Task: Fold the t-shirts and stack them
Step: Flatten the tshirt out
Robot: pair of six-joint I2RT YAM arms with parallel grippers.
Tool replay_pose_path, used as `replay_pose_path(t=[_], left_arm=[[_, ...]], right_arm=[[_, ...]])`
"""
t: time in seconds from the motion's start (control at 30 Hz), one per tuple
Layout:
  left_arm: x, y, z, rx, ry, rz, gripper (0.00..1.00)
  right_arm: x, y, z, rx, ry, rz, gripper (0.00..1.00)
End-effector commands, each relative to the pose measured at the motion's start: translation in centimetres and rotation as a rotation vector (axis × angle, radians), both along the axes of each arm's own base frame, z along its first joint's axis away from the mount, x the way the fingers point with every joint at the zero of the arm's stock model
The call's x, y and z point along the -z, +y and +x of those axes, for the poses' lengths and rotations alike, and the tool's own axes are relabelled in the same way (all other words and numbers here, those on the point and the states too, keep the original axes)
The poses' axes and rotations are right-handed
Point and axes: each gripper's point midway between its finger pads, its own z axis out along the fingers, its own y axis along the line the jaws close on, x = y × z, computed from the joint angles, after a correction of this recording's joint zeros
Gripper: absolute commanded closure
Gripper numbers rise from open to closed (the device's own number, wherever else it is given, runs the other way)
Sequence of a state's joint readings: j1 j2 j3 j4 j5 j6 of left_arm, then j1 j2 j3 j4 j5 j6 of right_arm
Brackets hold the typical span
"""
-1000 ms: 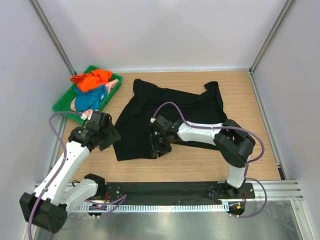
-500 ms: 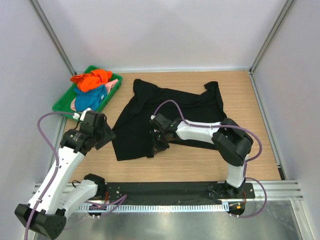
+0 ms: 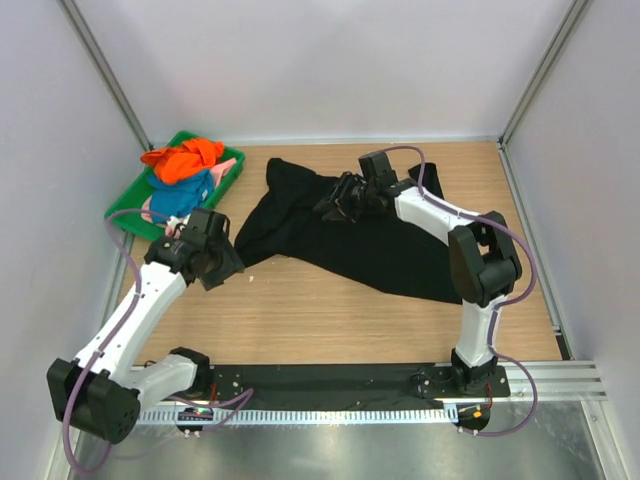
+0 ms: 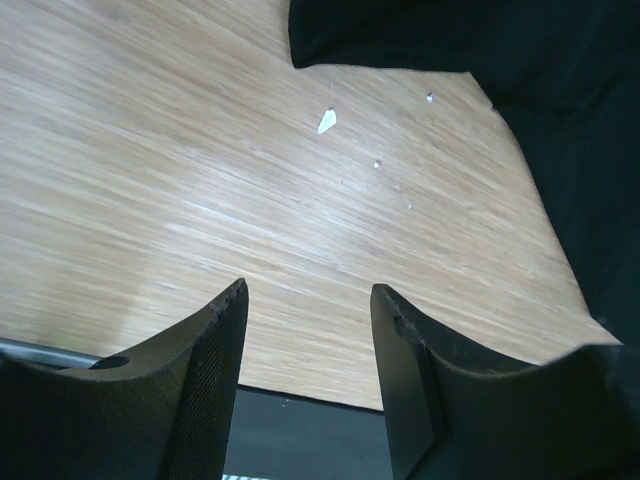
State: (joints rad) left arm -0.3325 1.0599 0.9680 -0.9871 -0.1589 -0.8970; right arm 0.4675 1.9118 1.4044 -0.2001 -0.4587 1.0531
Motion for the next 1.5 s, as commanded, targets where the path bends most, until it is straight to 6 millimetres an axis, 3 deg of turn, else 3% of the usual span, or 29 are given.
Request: replay_pose_path(t=[0.0, 0.17, 0.2, 0.4, 0.53, 0.7, 1.07, 1.27, 1.37, 1.47], left_arm=[[-1.1, -1.5, 1.8, 0.036, -0.051, -0.060, 0.46], [-0.9, -3.4, 3.1, 0.040, -0.063, -0.147, 0.47], [-0.5, -4.0, 3.3, 0.046, -0.042, -0.168, 0.47], [-0.6, -5.9, 7.7, 0.063, -0.103, -0.239, 0.44], [1.9, -7.2, 10.8, 0.028, -0.015, -0.314, 0.42], [2.7, -8.7, 13.9, -0.015, 0.000, -0.377, 0.41], [4.8, -9.5, 17.0, -0.128, 0.050, -0.404, 0.50], [6.7, -9.2, 17.0, -0.144, 0.099, -0.376, 0.56], [6.8, -8.8, 17.1, -0.138, 0.095, -0.362, 0.65], [6.7, -8.2, 17.0, -0.136, 0.095, -0.336, 0.68]], right_arm=[[-2.3, 0.6, -2.5, -0.122, -0.034, -0.055, 0.52], [-1.0, -4.3, -5.0, -0.173, -0.093, -0.314, 0.50], [-0.8, -5.6, -6.5, -0.192, -0.085, -0.358, 0.50], [1.2, -12.3, -10.9, -0.207, -0.072, -0.559, 0.50], [-0.2, -16.1, -12.4, -0.127, -0.077, -0.559, 0.50], [-0.5, -20.5, -13.4, -0.033, -0.018, -0.599, 0.48], [-1.5, -24.2, -13.2, 0.069, 0.021, -0.621, 0.48], [-0.8, -25.8, -13.2, 0.118, 0.088, -0.665, 0.48], [0.0, -26.8, -13.6, 0.135, 0.139, -0.702, 0.48], [0.9, -27.5, -14.0, 0.143, 0.183, -0.718, 0.48]])
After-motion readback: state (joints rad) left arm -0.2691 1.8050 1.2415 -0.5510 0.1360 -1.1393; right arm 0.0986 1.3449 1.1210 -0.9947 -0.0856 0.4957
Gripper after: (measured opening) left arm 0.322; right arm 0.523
